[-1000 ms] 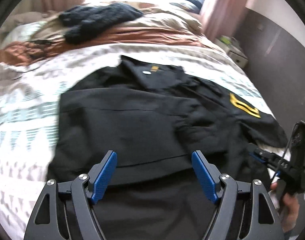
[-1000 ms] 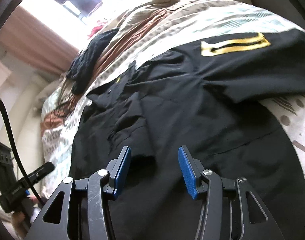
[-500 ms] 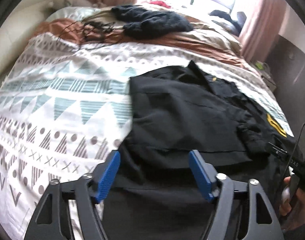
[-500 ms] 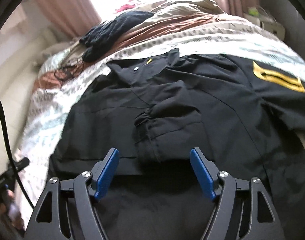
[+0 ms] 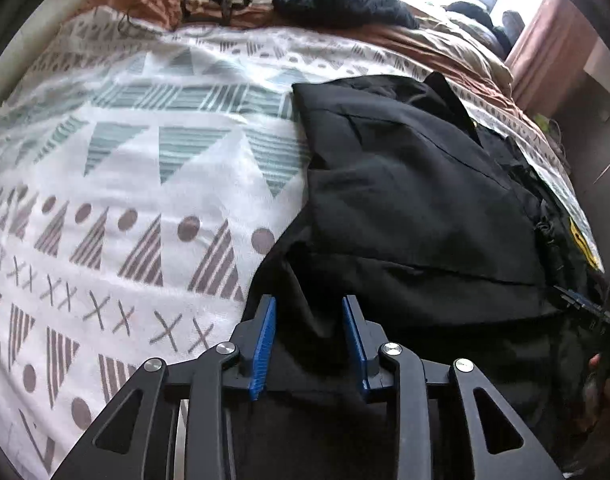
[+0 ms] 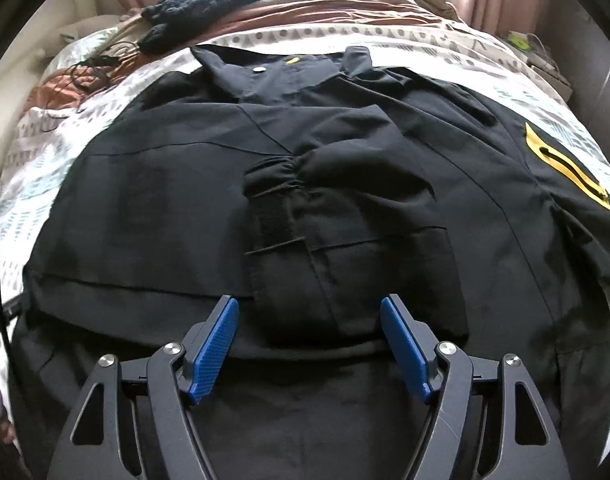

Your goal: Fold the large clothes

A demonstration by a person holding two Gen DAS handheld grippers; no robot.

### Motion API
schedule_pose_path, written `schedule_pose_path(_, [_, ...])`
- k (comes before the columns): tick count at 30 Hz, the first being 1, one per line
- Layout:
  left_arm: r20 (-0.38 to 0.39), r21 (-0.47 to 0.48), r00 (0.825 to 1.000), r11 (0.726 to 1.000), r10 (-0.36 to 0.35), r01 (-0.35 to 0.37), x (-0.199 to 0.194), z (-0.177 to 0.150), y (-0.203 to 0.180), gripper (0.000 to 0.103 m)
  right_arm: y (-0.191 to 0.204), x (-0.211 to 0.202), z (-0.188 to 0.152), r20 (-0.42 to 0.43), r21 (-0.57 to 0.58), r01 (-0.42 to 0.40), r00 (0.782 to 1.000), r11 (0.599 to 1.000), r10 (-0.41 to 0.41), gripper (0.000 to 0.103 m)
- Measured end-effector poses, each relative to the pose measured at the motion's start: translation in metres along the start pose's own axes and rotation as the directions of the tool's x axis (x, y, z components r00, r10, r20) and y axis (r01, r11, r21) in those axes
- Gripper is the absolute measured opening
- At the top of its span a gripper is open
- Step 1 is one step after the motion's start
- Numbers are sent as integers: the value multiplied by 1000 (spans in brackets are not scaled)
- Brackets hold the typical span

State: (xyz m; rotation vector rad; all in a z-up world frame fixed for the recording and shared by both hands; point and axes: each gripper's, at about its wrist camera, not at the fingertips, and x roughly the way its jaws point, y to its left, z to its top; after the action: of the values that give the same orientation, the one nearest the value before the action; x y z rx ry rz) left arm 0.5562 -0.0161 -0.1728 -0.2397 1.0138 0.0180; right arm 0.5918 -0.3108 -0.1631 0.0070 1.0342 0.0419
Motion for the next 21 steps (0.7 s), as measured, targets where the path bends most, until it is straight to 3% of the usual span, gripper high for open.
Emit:
schedule_pose_path(2, [0, 25, 1000, 999, 23, -23, -1, 1, -5, 33, -5, -4, 1, 10, 6, 2, 1000, 1000, -2, 44])
schedule_pose_path(3, [1, 24, 1000, 999, 24, -24, -1, 1, -5, 32, -9, -8, 2, 24, 20, -3, 1000, 1000, 3, 42])
schedule_pose_path(6, [0, -12, 1000, 1000, 19, -19, 1, 1, 4, 21, -30, -26, 5, 83, 87, -18, 996, 996, 11, 40])
schedule_pose_path(9, [-2, -39, 1000, 999, 3, -3, 0, 4, 10, 20, -59, -44, 10, 149, 165, -33, 989, 986, 9, 40])
schedule_pose_path(13, [2, -29, 1000, 999, 17, -17, -2, 4, 8, 20, -106, -59, 7, 181, 307, 33, 979, 951, -92, 43])
schedule_pose_path(17, [8, -25, 999, 999, 31, -31, -5, 4, 5, 20, -159, -59, -11, 183, 466, -124, 982, 876, 42, 44])
schedule_pose_path(21, [10, -44, 1000, 999, 23, -23, -6, 3, 8, 20, -180, -44, -26, 168, 552, -212, 976, 806, 141, 44])
